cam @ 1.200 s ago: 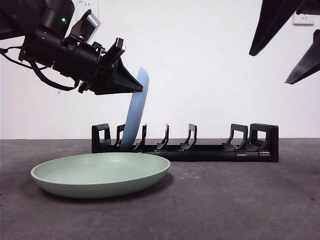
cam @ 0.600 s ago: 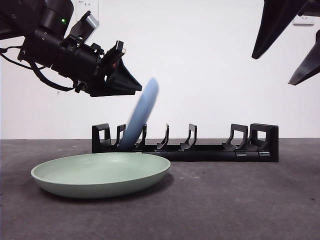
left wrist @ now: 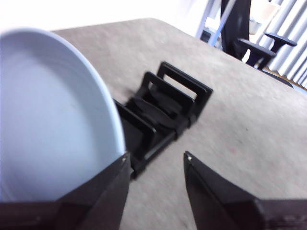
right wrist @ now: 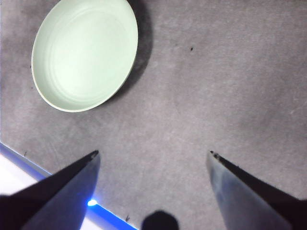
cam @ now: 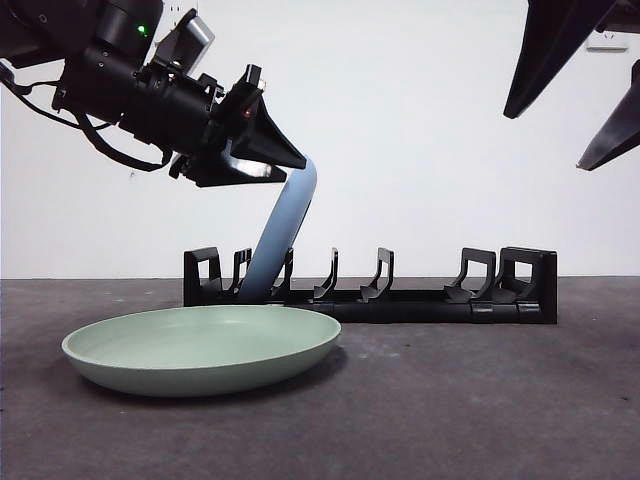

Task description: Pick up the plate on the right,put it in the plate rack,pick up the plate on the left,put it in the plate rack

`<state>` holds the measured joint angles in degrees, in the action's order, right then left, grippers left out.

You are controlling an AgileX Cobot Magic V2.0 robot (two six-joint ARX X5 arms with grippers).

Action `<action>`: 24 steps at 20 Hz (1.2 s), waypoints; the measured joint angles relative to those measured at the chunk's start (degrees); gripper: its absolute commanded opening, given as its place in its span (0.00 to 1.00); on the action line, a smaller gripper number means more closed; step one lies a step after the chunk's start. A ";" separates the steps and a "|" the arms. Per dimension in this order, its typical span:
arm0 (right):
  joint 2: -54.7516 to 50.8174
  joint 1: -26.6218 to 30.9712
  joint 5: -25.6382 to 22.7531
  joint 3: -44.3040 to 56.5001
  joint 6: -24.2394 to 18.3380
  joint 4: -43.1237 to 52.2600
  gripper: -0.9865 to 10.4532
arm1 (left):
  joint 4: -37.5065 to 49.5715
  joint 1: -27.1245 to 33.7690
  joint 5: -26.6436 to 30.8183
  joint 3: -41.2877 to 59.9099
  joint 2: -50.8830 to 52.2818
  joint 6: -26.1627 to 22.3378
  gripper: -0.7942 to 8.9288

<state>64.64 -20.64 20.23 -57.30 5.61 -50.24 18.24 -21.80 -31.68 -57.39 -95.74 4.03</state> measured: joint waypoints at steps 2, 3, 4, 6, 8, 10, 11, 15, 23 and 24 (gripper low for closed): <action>0.00 -0.02 -0.09 0.00 -0.02 0.04 0.42 | -2.95 -0.11 -0.02 -0.31 0.52 -0.02 0.28; 0.00 0.00 -0.11 0.00 0.00 0.15 0.42 | -5.03 -0.11 0.00 -0.57 1.09 -0.15 0.28; 0.00 0.00 -0.11 0.00 0.00 0.35 0.42 | -6.99 -0.11 0.00 -0.90 1.77 -0.48 0.29; 0.00 -0.02 -0.13 0.00 0.00 0.94 0.42 | -11.69 -0.09 0.00 -1.70 4.15 -1.79 0.29; 0.00 0.00 -0.13 0.00 0.00 1.99 0.42 | -15.72 -0.09 0.00 -2.47 7.15 -3.85 0.29; 0.00 -0.02 -0.11 0.00 0.04 3.58 0.42 | -19.61 -0.07 0.02 -3.10 10.62 -6.23 0.29; 0.00 0.00 -0.13 0.00 0.20 4.28 0.42 | -21.81 -0.07 0.11 -3.39 12.55 -7.52 0.29; 0.39 -0.37 0.15 0.00 1.31 7.45 0.42 | -30.36 -0.02 0.85 -3.54 20.39 -12.41 0.29; 7.23 -4.00 0.79 0.00 3.19 14.51 0.42 | -47.39 -0.02 4.72 -3.54 35.78 -19.39 0.45; 9.51 -4.92 0.79 0.00 3.69 16.22 0.42 | -49.86 -0.02 5.51 -3.54 38.12 -19.89 0.45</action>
<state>74.15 -25.56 21.02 -57.30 9.30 -34.02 -31.62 -21.82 -26.17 -60.93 -57.63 -15.86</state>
